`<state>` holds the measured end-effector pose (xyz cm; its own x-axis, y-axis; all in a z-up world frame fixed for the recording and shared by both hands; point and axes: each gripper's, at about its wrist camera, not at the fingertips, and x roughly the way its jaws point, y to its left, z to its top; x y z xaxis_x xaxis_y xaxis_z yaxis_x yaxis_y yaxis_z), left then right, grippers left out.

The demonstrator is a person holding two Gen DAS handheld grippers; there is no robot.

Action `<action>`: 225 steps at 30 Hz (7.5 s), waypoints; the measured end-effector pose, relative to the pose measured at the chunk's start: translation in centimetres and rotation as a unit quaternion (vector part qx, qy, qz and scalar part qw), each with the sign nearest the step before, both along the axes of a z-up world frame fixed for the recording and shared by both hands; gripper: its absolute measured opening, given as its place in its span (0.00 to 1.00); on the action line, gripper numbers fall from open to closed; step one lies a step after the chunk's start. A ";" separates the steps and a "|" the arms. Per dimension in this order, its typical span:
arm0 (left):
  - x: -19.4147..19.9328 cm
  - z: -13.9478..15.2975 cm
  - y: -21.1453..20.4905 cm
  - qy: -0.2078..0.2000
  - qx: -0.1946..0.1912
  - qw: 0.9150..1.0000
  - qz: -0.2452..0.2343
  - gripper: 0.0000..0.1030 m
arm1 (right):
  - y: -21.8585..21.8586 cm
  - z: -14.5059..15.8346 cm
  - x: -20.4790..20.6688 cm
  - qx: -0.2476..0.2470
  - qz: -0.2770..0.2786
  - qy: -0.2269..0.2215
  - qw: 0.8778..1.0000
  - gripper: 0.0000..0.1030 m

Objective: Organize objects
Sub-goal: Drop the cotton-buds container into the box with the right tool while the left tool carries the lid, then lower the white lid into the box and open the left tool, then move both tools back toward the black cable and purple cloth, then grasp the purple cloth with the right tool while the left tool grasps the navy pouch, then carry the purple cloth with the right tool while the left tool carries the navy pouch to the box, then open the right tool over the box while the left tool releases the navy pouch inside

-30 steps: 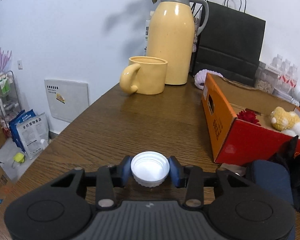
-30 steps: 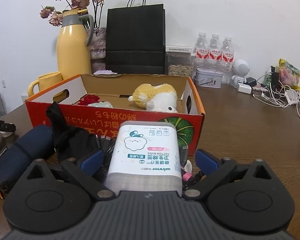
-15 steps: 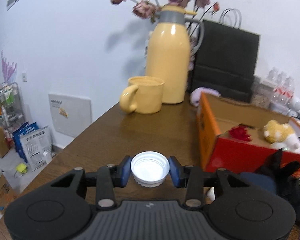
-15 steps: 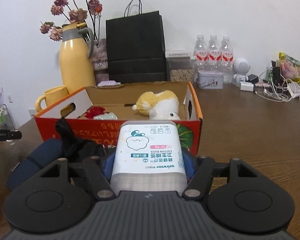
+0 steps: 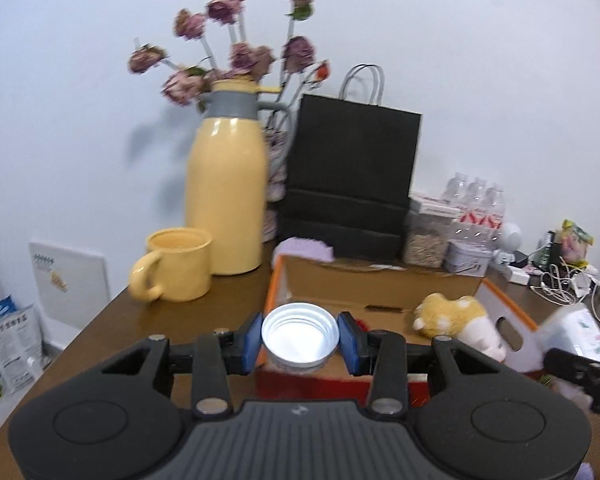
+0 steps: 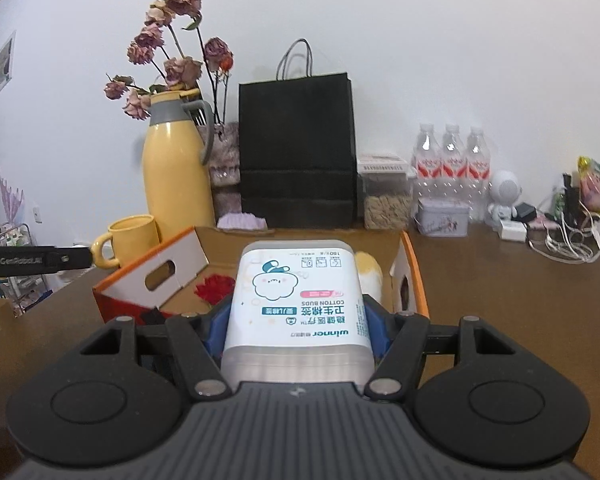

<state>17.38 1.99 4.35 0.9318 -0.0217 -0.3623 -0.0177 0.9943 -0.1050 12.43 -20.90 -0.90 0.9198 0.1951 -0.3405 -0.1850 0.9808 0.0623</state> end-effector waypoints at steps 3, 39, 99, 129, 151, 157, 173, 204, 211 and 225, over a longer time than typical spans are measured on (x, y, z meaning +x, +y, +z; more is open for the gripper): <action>1.2 0.4 -1.1 -0.002 0.005 1.000 -0.010 0.38 | 0.4 0.5 1.0 -0.006 0.008 -0.005 1.000 0.64; 11.7 -1.5 -4.7 0.013 0.035 0.998 -0.051 1.00 | 1.5 -1.7 12.2 -0.055 0.018 0.036 0.998 1.00; -4.6 -3.1 -0.1 0.086 0.047 0.994 -0.046 1.00 | -1.3 -3.3 -4.0 -0.083 0.004 0.093 0.992 1.00; -4.7 -8.4 -2.8 0.168 0.040 0.985 -0.029 0.65 | -0.9 -7.7 -6.9 -0.060 0.007 0.131 0.990 0.75; -7.3 -6.9 -2.7 0.139 0.061 0.988 -0.026 0.61 | 0.0 -6.1 -9.9 -0.023 0.031 0.078 0.996 0.10; -8.2 -5.1 -2.5 0.114 0.062 0.991 -0.023 0.61 | 0.2 -3.7 -10.6 -0.015 0.038 0.042 0.998 0.10; -4.5 -0.1 -3.1 0.057 0.047 0.997 -0.019 0.61 | 0.4 1.4 -6.3 0.012 0.038 -0.039 0.998 0.10; 14.5 -1.9 -6.5 0.101 0.053 0.992 -0.060 0.61 | -0.1 -1.4 12.1 0.023 0.032 0.023 0.999 0.10; 15.9 -3.0 -6.4 0.122 0.060 0.988 -0.076 0.64 | 0.1 -2.5 13.6 0.005 0.027 0.051 0.998 0.13; 15.7 -3.0 -6.4 0.103 0.068 0.990 -0.074 1.00 | 0.6 -2.9 13.3 -0.050 0.010 0.051 0.997 1.00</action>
<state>33.11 -4.43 1.37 0.8280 -0.0910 -0.5533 0.1224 0.9923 0.0200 25.72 -20.31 -3.76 0.8754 0.1740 -0.4510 -0.2026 0.9791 -0.0154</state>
